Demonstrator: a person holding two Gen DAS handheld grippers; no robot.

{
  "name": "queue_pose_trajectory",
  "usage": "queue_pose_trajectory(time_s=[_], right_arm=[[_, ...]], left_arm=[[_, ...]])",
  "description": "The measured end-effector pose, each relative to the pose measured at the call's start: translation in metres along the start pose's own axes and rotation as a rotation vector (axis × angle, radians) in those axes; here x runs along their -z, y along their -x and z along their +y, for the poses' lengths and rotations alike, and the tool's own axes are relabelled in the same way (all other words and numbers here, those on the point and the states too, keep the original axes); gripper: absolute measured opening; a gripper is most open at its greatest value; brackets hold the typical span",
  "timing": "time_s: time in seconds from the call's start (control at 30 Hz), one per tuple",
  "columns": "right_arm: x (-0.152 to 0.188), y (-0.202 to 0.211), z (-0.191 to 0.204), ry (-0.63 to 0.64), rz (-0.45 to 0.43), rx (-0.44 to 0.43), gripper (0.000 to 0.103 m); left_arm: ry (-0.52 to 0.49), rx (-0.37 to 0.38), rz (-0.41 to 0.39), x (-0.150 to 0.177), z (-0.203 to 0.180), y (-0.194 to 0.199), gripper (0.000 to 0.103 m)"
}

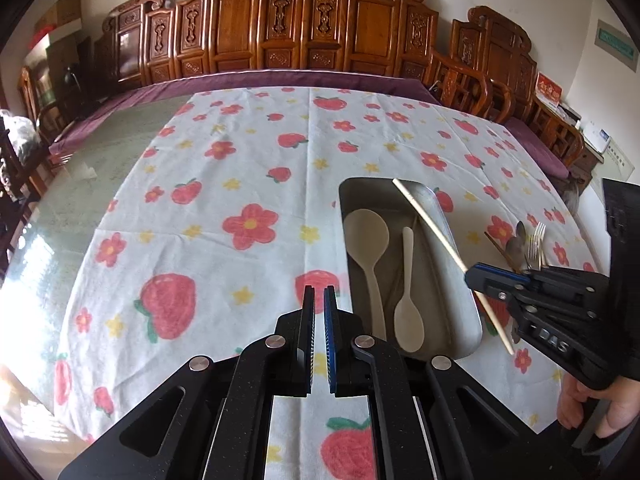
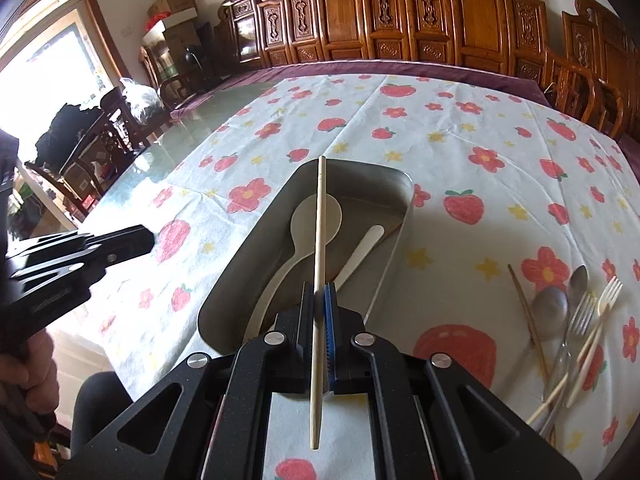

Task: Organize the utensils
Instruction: 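Lower the chopstick into the metal tray and open the right gripper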

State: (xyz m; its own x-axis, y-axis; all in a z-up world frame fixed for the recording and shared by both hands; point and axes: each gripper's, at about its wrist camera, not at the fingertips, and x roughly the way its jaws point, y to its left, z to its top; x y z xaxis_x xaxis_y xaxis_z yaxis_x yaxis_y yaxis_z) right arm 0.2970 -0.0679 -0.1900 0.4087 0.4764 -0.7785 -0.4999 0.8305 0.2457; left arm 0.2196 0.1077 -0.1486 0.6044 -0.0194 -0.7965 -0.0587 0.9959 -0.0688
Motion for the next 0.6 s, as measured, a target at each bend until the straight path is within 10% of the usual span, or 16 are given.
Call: queue_pose_trajectory(time_s=[0.6], right_arm=[[-0.006, -0.043, -0.003, -0.048, 0.033, -0.019, 0.007]], left_arm=[[-0.021, -0.011, -0.020, 0.007, 0.002, 0.018, 0.004]])
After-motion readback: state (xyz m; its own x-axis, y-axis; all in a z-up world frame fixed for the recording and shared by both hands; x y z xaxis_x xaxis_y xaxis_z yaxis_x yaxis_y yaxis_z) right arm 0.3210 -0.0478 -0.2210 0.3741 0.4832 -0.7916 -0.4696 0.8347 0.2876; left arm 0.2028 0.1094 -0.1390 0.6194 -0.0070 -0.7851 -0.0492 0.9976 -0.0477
